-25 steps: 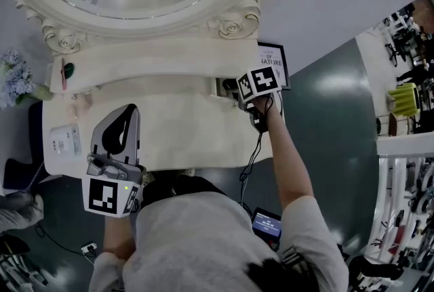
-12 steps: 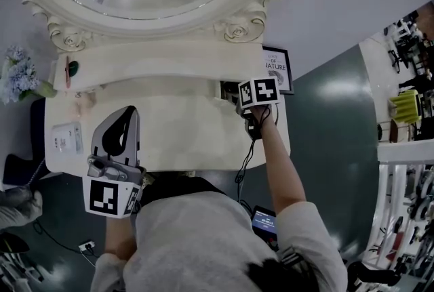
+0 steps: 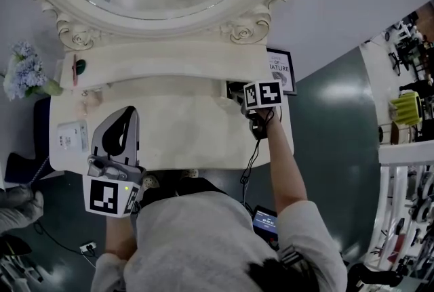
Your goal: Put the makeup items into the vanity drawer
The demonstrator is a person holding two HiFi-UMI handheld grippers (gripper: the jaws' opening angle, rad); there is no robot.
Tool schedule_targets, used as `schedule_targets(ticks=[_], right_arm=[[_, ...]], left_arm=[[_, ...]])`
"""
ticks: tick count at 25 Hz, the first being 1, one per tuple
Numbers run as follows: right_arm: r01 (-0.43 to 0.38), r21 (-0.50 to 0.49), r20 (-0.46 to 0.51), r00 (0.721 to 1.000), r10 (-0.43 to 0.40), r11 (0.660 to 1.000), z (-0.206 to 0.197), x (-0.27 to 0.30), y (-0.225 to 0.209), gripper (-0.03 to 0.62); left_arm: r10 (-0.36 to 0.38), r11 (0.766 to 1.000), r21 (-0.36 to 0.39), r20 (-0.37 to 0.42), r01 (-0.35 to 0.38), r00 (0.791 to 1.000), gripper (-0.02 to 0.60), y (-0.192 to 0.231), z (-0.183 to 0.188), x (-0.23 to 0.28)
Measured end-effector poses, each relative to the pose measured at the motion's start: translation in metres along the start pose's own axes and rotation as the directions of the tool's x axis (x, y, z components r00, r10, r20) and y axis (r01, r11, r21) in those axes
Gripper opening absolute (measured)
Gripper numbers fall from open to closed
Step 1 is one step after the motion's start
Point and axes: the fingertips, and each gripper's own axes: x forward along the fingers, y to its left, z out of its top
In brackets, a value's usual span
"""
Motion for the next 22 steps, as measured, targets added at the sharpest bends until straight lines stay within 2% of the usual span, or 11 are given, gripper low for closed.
schedule_targets(ticks=[5, 9, 10, 11, 12, 16, 22], right_arm=[[-0.007, 0.05, 0.045, 0.999, 0.004, 0.999, 0.001, -0.006, 0.005, 0.301], [-0.048, 0.093, 0.154, 0.988, 0.034, 0.994, 0.007, -0.022, 0.019, 0.289], [-0.048, 0.097, 0.187, 0.982, 0.029, 0.994, 0.008, -0.028, 0.022, 0.234], [-0.042, 0.099, 0.223, 0.975, 0.019, 0.994, 0.009, -0.034, 0.025, 0.11], [-0.044, 0.096, 0.261, 0.965, 0.017, 0.994, 0.011, -0.041, 0.029, 0.043], [-0.145, 0.04, 0.401, 0.908, 0.117, 0.989, 0.015, -0.065, 0.064, 0.026], [-0.169, -0.061, 0.545, 0.82, 0.175, 0.984, 0.019, -0.103, 0.116, 0.023]], left_arm=[[0.011, 1.0, 0.007, -0.003, -0.011, 1.0, 0.006, 0.012, 0.003, -0.013], [0.017, 1.0, 0.007, -0.001, -0.017, 1.0, 0.006, 0.023, 0.005, -0.022], [0.017, 1.0, 0.008, -0.001, -0.017, 1.0, 0.006, 0.026, 0.005, -0.025], [0.016, 1.0, 0.008, 0.001, -0.016, 1.0, 0.006, 0.028, 0.006, -0.027], [0.013, 1.0, 0.009, 0.003, -0.013, 1.0, 0.006, 0.029, 0.006, -0.028], [-0.004, 1.0, 0.014, 0.011, 0.004, 1.0, 0.006, 0.034, 0.011, -0.033], [-0.038, 0.999, 0.017, 0.037, 0.037, 0.999, 0.006, 0.039, 0.02, -0.04]])
